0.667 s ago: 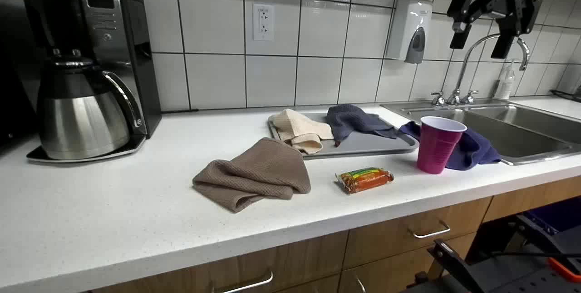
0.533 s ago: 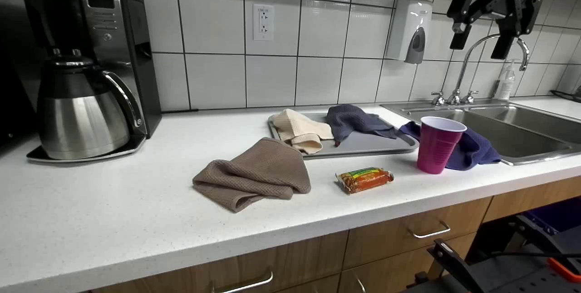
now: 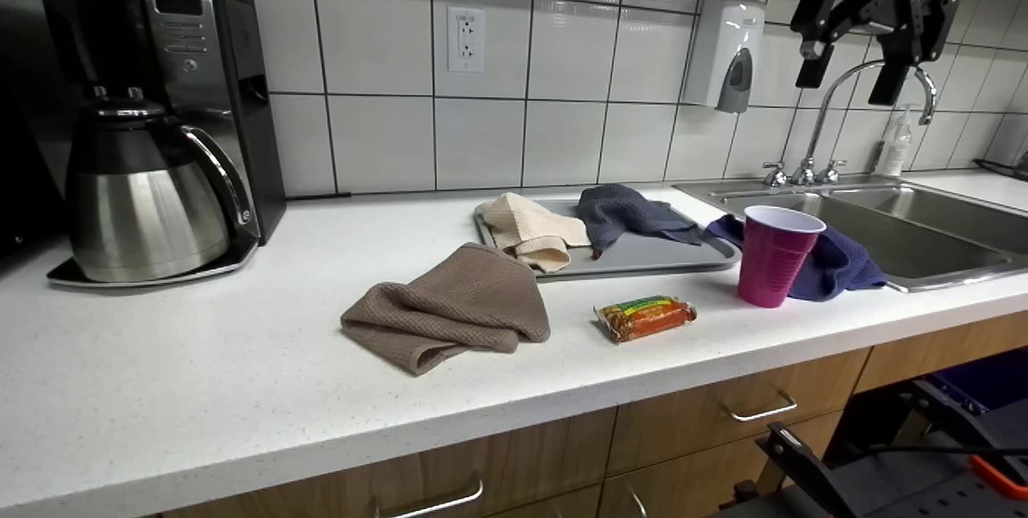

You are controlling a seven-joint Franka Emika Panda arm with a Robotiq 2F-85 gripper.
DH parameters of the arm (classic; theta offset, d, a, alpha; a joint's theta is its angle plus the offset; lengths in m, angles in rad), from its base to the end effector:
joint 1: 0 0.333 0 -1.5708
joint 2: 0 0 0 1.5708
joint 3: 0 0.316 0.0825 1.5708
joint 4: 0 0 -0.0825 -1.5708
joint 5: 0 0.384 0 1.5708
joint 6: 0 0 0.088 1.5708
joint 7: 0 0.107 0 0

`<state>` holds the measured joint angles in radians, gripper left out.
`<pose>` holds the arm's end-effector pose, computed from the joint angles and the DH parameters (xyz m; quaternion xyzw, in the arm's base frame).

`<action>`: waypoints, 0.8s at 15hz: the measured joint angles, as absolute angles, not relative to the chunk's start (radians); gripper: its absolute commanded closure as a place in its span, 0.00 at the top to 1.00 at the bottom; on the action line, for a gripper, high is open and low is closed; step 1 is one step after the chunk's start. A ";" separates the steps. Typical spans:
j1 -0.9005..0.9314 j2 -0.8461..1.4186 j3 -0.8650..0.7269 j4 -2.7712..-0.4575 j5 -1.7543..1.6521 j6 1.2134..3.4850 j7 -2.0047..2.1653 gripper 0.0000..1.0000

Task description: Put the towels on the tray.

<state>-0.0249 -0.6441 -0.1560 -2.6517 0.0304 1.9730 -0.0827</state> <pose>0.3389 -0.0589 0.4353 -0.9972 0.0389 0.0133 0.0625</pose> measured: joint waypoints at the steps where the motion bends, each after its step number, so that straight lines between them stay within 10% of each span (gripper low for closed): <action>1: -0.025 -0.641 -0.156 -2.652 0.030 1.973 -0.083 1.00; 12: -0.090 -0.542 -0.185 -2.651 0.017 2.084 -0.084 1.00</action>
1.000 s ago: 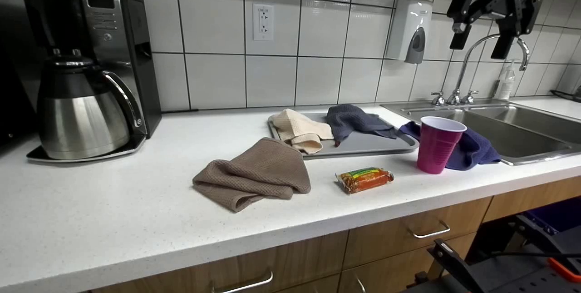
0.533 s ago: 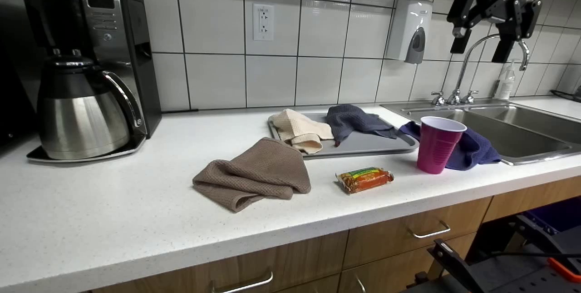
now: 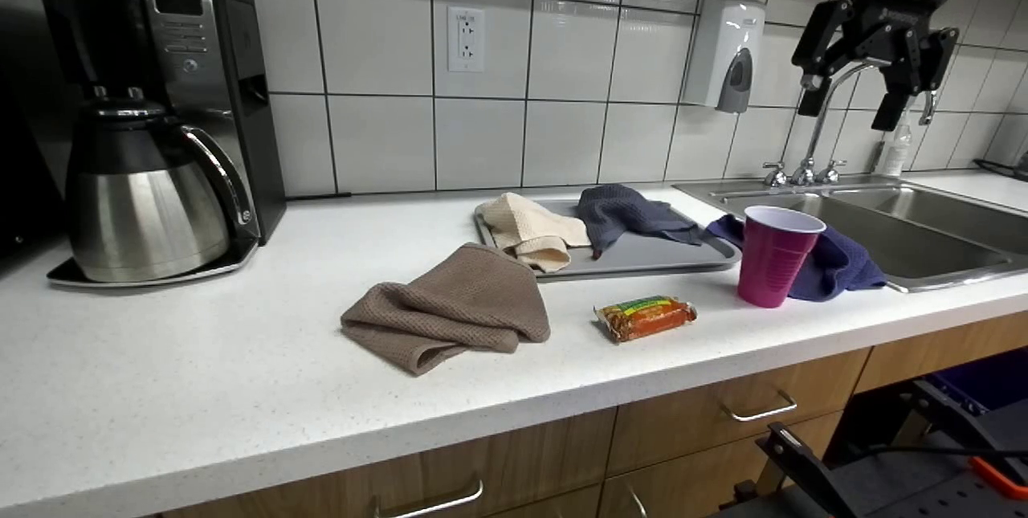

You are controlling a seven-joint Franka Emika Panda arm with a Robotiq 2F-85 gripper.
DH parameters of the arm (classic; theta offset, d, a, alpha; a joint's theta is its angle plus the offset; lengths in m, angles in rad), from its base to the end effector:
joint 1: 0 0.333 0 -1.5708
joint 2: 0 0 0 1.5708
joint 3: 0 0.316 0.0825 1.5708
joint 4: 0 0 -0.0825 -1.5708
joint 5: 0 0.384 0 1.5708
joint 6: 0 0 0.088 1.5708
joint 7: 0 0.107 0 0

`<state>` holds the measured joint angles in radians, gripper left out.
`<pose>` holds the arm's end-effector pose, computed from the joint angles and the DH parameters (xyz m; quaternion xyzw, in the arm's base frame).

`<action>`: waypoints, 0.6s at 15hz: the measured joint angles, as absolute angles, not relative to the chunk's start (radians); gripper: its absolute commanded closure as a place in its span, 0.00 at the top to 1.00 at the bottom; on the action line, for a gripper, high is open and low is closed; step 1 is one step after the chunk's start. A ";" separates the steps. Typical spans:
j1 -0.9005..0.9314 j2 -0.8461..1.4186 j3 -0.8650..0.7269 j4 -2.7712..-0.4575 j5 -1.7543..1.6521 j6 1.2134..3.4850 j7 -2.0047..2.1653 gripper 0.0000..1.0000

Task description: Put the towels on the tray.

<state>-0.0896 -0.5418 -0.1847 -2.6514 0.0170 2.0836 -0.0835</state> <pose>0.3527 -0.0959 0.4078 -0.9947 0.0857 0.0077 0.0568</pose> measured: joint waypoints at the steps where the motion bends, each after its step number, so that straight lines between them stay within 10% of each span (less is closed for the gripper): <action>1: -0.099 -0.527 -0.190 -2.651 0.017 2.105 -0.083 1.00; 9: -0.177 -0.367 -0.226 -2.615 0.012 2.229 -0.081 1.00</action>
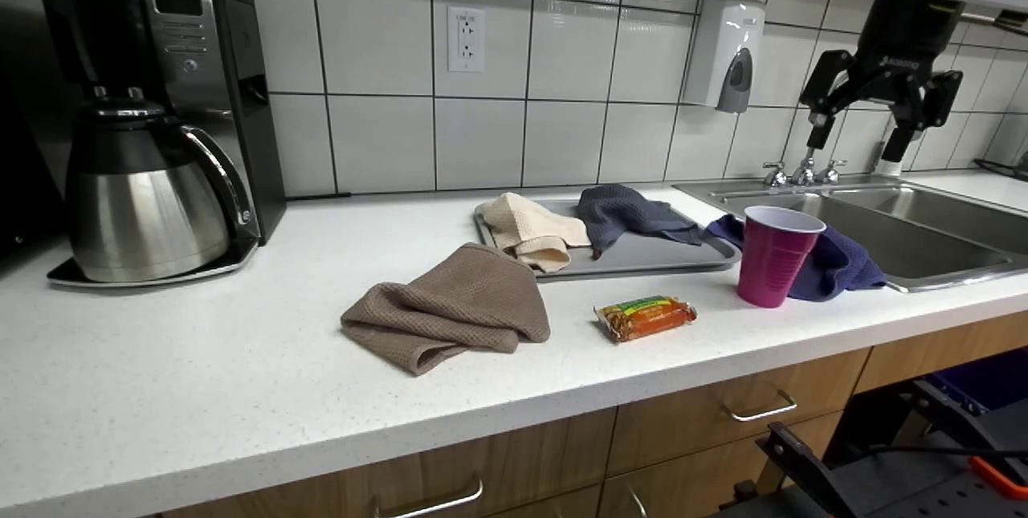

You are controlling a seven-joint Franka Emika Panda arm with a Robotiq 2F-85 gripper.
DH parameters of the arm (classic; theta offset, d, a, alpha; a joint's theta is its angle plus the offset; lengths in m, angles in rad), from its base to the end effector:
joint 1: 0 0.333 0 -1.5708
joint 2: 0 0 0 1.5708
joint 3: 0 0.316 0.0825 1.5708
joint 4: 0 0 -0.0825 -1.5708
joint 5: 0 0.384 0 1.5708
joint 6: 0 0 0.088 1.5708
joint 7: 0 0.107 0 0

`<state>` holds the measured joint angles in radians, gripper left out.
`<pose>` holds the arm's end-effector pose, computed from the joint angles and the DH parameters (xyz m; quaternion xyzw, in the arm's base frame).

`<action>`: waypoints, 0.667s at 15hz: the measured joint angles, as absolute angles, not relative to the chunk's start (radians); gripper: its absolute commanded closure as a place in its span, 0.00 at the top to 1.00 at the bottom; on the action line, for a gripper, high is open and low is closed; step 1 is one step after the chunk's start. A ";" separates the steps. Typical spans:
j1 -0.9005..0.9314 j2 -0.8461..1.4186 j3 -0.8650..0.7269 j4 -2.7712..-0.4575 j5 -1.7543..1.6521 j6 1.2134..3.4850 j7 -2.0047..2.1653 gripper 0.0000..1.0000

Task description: Put the towels on the tray.

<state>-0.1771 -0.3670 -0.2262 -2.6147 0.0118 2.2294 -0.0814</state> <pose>0.3701 -0.1543 0.3692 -0.9866 0.1560 0.0027 0.0468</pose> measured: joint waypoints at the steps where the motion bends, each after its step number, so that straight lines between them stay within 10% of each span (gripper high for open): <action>1: -0.186 -0.343 -0.232 -2.603 0.012 2.238 -0.081 1.00; 10: -0.227 -0.153 -0.260 -2.492 0.014 2.323 0.000 1.00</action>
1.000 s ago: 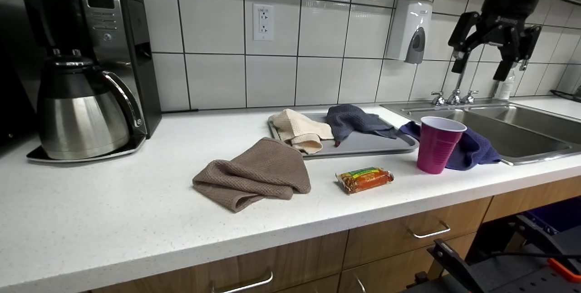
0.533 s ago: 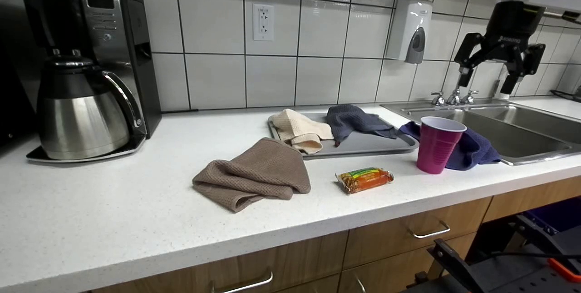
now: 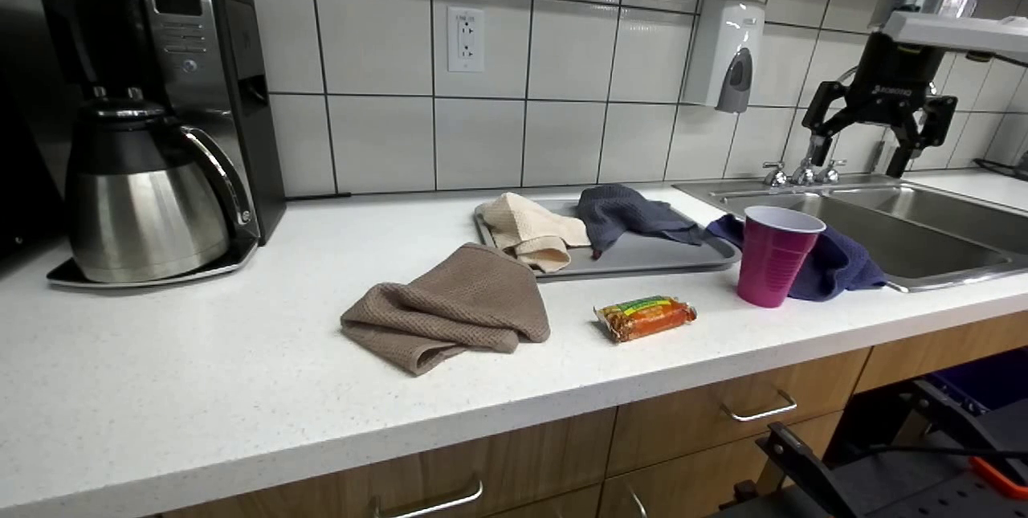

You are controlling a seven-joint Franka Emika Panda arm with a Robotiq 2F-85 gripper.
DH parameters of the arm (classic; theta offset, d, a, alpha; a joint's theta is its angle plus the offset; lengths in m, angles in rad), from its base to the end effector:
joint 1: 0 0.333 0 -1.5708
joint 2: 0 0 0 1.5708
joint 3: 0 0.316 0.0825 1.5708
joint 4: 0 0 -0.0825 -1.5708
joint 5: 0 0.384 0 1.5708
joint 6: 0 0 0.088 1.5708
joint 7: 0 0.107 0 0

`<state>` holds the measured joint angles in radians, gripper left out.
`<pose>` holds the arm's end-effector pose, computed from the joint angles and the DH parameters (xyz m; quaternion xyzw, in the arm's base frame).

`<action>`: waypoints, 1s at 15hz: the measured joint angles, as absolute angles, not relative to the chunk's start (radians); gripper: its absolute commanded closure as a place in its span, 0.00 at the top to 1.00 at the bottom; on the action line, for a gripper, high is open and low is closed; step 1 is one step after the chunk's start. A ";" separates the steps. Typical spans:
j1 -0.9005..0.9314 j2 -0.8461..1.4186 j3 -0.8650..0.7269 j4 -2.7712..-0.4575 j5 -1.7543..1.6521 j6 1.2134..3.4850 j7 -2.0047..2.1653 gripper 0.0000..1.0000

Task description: Put the towels on the tray.

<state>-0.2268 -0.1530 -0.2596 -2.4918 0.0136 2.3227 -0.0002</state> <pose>0.4013 -0.2107 0.3398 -0.9695 0.2436 0.0045 0.0263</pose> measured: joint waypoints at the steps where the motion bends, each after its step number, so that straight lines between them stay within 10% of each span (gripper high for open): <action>1: -0.228 -0.130 -0.262 -2.481 0.014 2.337 0.016 1.00; 15: -0.270 0.090 -0.313 -2.372 0.015 2.393 0.105 1.00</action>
<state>-0.2696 0.0905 -0.3127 -2.3718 0.0146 2.3926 0.1052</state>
